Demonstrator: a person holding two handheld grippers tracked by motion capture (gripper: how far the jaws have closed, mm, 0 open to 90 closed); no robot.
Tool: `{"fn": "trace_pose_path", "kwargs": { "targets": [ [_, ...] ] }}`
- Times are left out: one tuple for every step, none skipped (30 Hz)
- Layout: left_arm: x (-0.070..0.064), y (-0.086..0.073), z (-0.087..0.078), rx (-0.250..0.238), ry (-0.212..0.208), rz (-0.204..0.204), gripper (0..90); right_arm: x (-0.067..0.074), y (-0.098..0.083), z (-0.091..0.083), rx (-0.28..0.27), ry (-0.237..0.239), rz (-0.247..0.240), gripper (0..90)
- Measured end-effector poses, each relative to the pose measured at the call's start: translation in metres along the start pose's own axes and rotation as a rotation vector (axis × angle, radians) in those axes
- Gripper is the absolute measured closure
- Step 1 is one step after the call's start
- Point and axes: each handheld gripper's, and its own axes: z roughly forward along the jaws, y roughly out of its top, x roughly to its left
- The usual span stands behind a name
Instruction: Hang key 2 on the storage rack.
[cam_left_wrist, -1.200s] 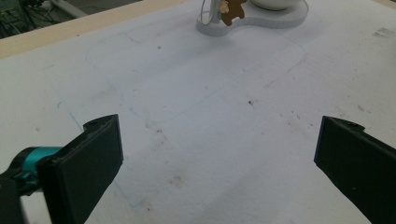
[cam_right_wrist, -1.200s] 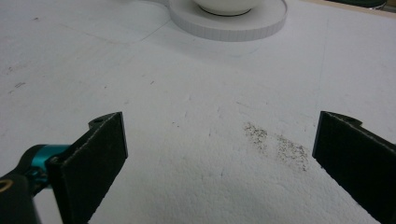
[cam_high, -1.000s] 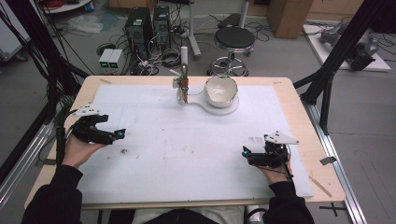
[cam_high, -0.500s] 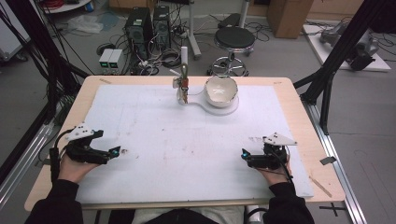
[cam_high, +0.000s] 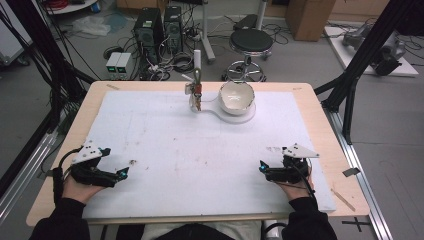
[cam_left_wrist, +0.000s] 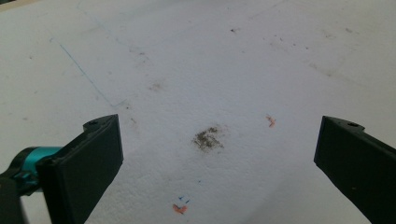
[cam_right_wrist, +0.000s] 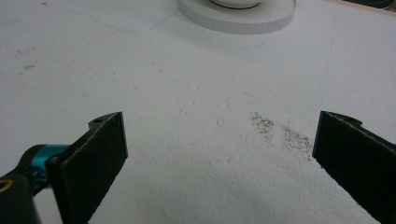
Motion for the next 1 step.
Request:
{"fn": "trace_pose_path", "kwargs": {
  "targets": [
    [0.0007,0.0001,-0.0001,-0.002,-0.001,0.001,1.7,0.0007,0.0,-0.0007,0.001,-0.001,0.004,2.3]
  ]
}}
